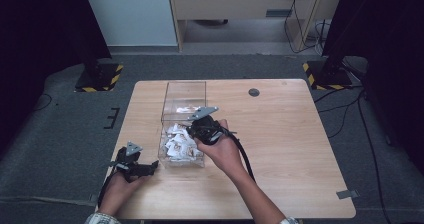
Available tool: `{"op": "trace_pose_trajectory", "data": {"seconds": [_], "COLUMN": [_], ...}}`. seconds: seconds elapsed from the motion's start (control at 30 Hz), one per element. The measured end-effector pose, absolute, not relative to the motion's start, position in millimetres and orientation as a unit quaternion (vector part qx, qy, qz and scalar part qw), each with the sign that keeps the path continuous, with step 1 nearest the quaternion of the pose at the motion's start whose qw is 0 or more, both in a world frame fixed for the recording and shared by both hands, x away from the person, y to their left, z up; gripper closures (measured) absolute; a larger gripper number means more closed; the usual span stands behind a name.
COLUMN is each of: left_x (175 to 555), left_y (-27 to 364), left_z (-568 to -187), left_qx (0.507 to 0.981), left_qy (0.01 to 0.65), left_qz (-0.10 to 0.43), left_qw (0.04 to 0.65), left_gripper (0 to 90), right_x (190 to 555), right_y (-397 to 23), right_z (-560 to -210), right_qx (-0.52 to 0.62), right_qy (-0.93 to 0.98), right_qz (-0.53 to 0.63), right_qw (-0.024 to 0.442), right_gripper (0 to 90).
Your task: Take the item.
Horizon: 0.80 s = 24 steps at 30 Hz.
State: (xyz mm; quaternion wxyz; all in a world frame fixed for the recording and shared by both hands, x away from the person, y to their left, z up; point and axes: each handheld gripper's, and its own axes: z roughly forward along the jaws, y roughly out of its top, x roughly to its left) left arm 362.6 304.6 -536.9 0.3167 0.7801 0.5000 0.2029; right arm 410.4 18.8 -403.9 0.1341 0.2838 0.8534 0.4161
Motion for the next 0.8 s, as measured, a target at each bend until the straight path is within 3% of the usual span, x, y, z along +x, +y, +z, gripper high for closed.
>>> {"op": "trace_pose_trajectory", "data": {"seconds": [0.8], "left_x": [362.6], "left_y": [304.6], "left_z": [-536.9], "left_qx": [0.780], "left_qy": [0.500], "left_qz": [0.203], "left_qw": [0.317], "left_gripper": [0.0], "right_x": [404.5], "right_y": [11.0], "right_z": [-390.0], "right_qx": [0.278], "right_qy": [0.845], "right_qz": [0.434], "right_qw": [0.140], "right_gripper": [90.0]}}
